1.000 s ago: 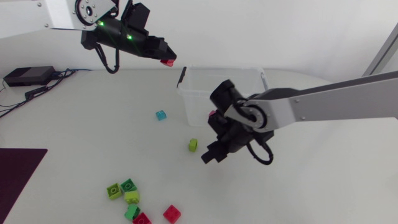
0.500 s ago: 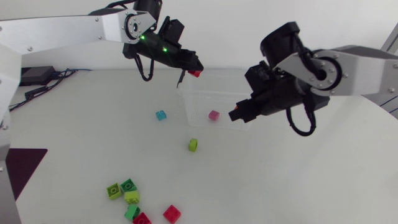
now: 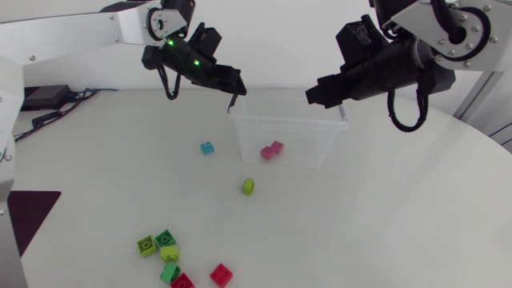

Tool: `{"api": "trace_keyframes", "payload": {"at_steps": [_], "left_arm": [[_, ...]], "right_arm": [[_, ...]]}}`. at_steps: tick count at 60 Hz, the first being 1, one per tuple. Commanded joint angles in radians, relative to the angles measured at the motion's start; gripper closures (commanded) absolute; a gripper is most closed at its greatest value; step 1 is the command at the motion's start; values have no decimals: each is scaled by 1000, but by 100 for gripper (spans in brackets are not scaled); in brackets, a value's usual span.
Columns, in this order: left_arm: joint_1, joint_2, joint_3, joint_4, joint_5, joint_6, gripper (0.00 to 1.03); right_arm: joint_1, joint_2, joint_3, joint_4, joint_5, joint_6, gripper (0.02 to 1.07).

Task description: Pick up the duplo bricks and place them in the container

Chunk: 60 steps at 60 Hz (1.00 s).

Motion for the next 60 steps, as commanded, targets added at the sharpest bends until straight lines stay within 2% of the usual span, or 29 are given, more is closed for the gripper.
{"api": "trace_keyframes", "payload": {"at_steps": [1, 14, 23, 37, 44, 48, 50, 60], "left_arm": [[40, -58, -56, -14, -5, 41, 7], [123, -54, -146, -4, -1, 159, 7], [158, -25, -186, 9, 36, 256, 7], [172, 28, -246, 61, 41, 374, 7], [178, 82, -245, 70, 39, 428, 7], [186, 111, -243, 71, 39, 466, 7], [190, 125, -242, 71, 39, 481, 7], [203, 197, -214, 74, 21, 552, 7]], "right_arm": [[-14, 46, 37, 25, 3, -13, 81], [-60, 156, 97, 85, 1, -14, 80], [-83, 219, 110, 131, -2, -19, 78], [-103, 334, 162, 162, 11, -33, 55], [-106, 368, 177, 160, 20, -33, 24], [-104, 353, 172, 158, 21, -30, 15], [-103, 337, 166, 158, 24, -30, 13], [-78, 234, 113, 151, 27, -34, 12]]}}
